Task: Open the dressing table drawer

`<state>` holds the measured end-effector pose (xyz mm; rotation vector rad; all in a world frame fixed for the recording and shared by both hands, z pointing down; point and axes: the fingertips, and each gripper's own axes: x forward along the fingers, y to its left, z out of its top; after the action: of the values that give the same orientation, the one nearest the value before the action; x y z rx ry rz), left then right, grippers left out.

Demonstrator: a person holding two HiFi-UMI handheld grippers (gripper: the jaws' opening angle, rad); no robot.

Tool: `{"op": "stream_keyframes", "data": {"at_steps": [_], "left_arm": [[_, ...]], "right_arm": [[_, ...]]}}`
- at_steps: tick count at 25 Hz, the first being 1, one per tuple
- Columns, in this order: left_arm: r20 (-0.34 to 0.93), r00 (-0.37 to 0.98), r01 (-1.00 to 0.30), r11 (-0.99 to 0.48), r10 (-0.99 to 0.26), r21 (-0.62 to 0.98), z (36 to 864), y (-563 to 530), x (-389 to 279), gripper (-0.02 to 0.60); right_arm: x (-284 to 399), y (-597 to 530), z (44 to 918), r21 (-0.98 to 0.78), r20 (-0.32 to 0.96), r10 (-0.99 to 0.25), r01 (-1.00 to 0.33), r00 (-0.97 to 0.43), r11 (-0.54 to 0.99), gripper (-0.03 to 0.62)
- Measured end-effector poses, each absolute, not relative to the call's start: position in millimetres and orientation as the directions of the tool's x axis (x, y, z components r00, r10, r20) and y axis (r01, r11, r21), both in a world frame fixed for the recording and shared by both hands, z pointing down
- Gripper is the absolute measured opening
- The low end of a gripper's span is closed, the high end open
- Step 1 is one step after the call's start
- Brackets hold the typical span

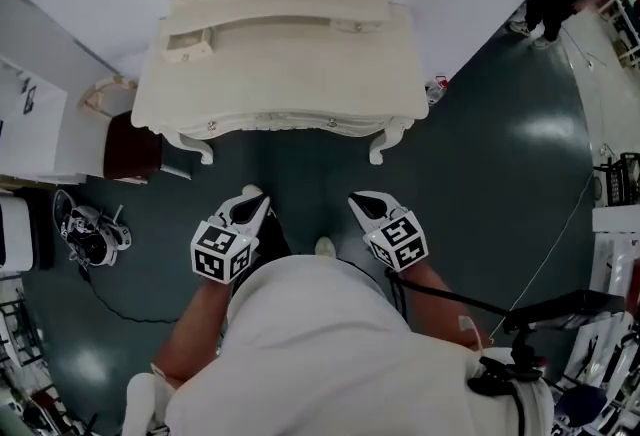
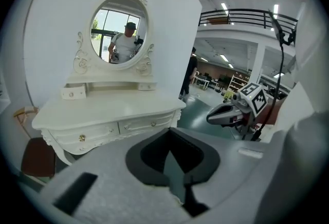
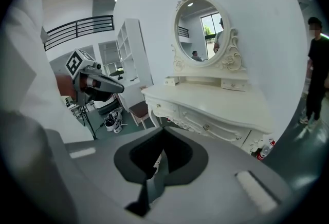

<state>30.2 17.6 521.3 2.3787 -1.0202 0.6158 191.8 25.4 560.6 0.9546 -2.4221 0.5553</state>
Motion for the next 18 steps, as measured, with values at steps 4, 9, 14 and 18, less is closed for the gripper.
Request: {"op": "stream_keyframes", "data": {"at_steps": [4, 9, 14, 18], "left_arm": [[0.552, 0.649, -0.727, -0.640, -0.523, 0.248, 511, 47, 48, 0.002], [0.532, 0.685, -0.693, -0.670, -0.497, 0.266, 507, 68, 46, 0.002], [0.497, 0.713, -0.668, -0.694, -0.495, 0.267, 495, 80, 23, 0.002], [0.494, 0.718, -0.661, -0.702, -0.490, 0.264, 489, 109, -13, 0.002]], "right_arm": [[191, 45, 559, -0.174, 0.564, -0.500, -0.687, -0.657, 0.706, 0.000], [178, 63, 552, -0.146, 0.568, -0.511, -0.690, -0.645, 0.709, 0.000], [146, 75, 546, -0.123, 0.572, -0.520, -0.694, -0.634, 0.710, 0.000], [102, 93, 541, -0.113, 0.568, -0.513, -0.678, -0.643, 0.726, 0.000]]}}
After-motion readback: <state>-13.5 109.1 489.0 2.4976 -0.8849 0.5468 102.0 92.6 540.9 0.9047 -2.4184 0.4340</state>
